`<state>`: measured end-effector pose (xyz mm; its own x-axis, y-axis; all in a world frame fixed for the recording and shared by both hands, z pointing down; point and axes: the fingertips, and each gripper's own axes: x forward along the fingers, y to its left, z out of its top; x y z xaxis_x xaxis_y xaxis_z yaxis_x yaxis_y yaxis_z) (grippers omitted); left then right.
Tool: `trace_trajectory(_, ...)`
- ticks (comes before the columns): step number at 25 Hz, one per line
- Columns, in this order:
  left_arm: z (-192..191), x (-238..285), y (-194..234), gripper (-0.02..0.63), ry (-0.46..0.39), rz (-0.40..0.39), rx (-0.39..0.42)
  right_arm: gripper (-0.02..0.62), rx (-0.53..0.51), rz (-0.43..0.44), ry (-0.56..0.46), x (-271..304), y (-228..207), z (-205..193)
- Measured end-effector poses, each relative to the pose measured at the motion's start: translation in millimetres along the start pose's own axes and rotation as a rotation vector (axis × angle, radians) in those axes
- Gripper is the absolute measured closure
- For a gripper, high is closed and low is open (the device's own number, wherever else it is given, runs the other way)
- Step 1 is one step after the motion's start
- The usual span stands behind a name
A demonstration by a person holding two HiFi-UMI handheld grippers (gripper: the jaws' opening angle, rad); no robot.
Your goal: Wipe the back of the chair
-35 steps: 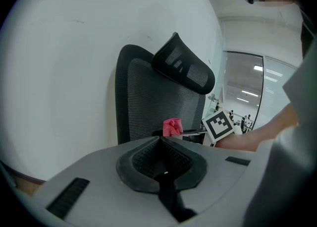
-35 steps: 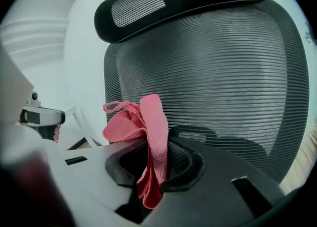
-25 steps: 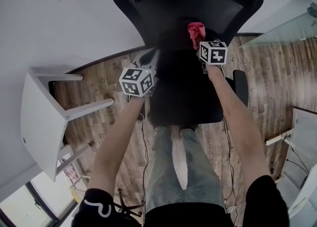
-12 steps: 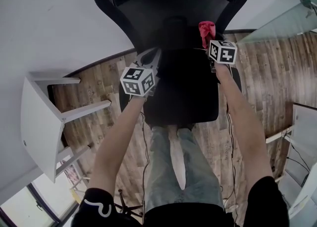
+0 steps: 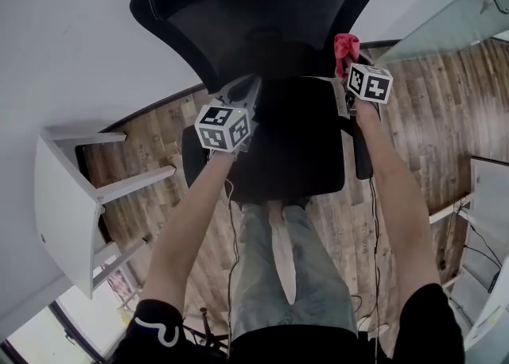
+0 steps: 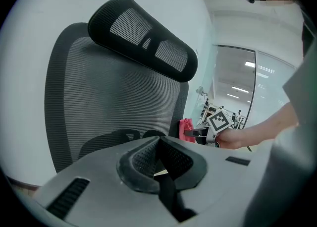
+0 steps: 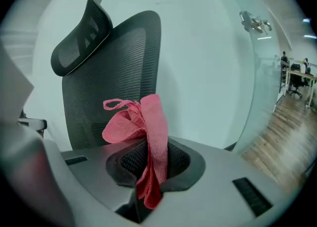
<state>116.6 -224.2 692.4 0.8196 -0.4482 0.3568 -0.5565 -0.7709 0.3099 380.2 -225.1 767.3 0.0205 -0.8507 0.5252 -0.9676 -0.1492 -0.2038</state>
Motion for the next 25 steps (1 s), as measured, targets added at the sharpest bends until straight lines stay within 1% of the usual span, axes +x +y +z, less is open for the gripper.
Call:
trace_trajectory(2,0,6,-4,0.583,0.004,-0.009,0.004,0.518,0.012,0.006,-0.003,-1,-4,-1)
trace_trajectory(5,1,12,-11,0.583,0.01,-0.022,0.009,0.518,-0.005,0.016,-0.012,-7,-4,1)
trace_trajectory(7,1,15,-15,0.583,0.012,-0.03,0.01,0.518,0.003,0.026,-0.02,-10,-3,1)
trace_trajectory(12,4,18,-16,0.583,0.009,-0.039,0.011,0.518,0.015,0.065,-0.021,-15,7,-12)
trace_trajectory(19,6,4,1,0.583,-0.002,-0.029,0.002,0.518,-0.021,0.142,0.009,-9,50,-37)
trace_trajectory(25,-3,-26,37,0.583,-0.002,0.014,-0.019,0.518,-0.06,0.215,0.028,7,109,-48)
